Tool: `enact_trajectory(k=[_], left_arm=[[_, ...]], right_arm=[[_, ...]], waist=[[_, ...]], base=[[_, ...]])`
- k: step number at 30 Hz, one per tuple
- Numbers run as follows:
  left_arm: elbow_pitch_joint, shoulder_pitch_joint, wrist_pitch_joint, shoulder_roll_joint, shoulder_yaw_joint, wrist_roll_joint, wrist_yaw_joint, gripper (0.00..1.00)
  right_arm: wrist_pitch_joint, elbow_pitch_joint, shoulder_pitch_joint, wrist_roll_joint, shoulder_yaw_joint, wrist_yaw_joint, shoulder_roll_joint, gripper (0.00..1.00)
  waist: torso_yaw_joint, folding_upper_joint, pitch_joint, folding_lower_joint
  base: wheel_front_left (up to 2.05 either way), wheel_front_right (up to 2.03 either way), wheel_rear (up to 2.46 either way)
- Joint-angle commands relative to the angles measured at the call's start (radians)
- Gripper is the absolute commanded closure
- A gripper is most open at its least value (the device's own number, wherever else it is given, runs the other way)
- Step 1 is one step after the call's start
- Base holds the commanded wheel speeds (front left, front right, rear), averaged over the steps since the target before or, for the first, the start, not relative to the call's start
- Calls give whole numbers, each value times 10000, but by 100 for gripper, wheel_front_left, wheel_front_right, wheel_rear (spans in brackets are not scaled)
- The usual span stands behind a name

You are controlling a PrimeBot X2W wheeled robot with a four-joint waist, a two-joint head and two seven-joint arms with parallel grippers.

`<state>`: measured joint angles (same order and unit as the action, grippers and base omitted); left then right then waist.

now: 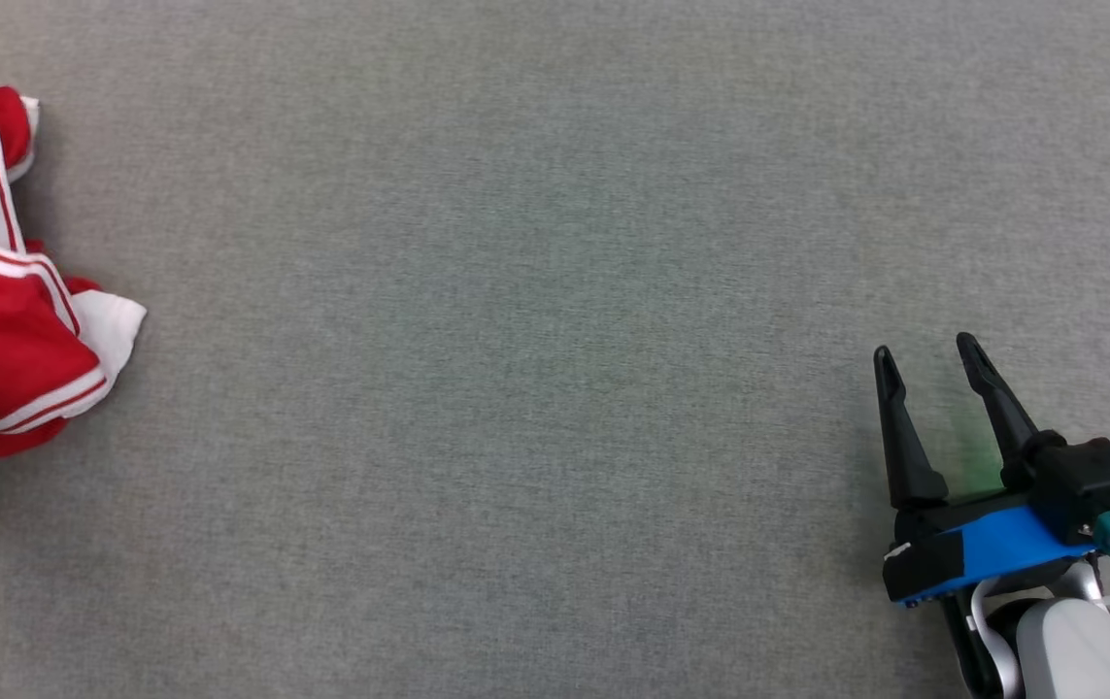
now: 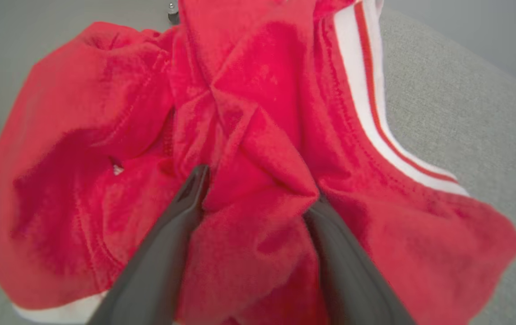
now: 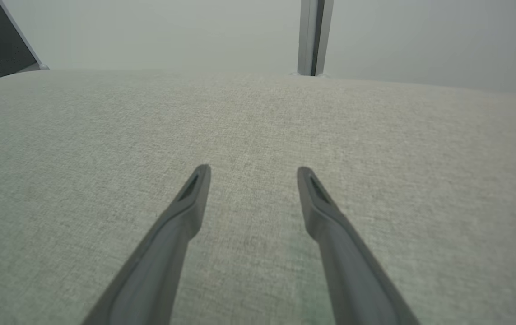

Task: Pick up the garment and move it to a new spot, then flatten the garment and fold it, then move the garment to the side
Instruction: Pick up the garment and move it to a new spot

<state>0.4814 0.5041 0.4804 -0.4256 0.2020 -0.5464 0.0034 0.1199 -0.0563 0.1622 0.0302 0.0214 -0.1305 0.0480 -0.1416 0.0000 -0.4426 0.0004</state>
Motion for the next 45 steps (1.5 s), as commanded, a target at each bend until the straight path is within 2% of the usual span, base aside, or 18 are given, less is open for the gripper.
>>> enact_trajectory(k=[1,2,6,11,17,25,31,37,44,45], left_arm=[[20,123,120,-27,54,-108,-55,58],[32,114,203,-64,61,-160,-97,100],[-303,132,78,-355,-21,0,-200,100],[-1160,608,22,-699,-220,190,-395,100],[-2524,1860,347,-562,-1125,399,-683,100],[-3789,3625,774,608,-2767,88,-1051,100],[-3961,3600,855,1767,-3836,-203,-1115,100],[-3291,2623,345,2597,-4546,-150,-971,100],[-1417,1169,-1067,3352,-5254,198,-718,100],[-1097,1029,-1301,3425,-5419,287,-715,83]], right_arm=[[61,10,94,74,11,-3,42,0],[75,-35,84,105,10,-3,42,0],[279,-321,84,459,-54,-5,44,0],[644,-892,-99,885,-79,-3,45,0],[1028,-1586,-382,1440,-192,-3,45,0],[1204,-1999,-804,1646,-223,-3,46,0],[1209,-1869,-703,1598,-49,-3,46,0],[1222,-1746,-404,1760,-228,-3,46,0],[1318,-1890,-130,1947,-352,-5,43,0],[1342,-1913,-114,1962,-339,-3,43,0]], waist=[[112,0,38,-4],[177,0,71,-4],[361,0,515,-4],[441,0,1658,-4],[616,0,3117,-4],[1172,0,4013,-4],[1856,0,3818,-4],[2860,0,3192,-4],[3728,0,2474,-4],[3786,0,2430,-4]], base=[[0,0,0],[0,0,0],[0,0,0],[0,0,0],[0,0,0],[0,0,0],[0,0,0],[0,0,0],[0,0,0],[0,0,0]])
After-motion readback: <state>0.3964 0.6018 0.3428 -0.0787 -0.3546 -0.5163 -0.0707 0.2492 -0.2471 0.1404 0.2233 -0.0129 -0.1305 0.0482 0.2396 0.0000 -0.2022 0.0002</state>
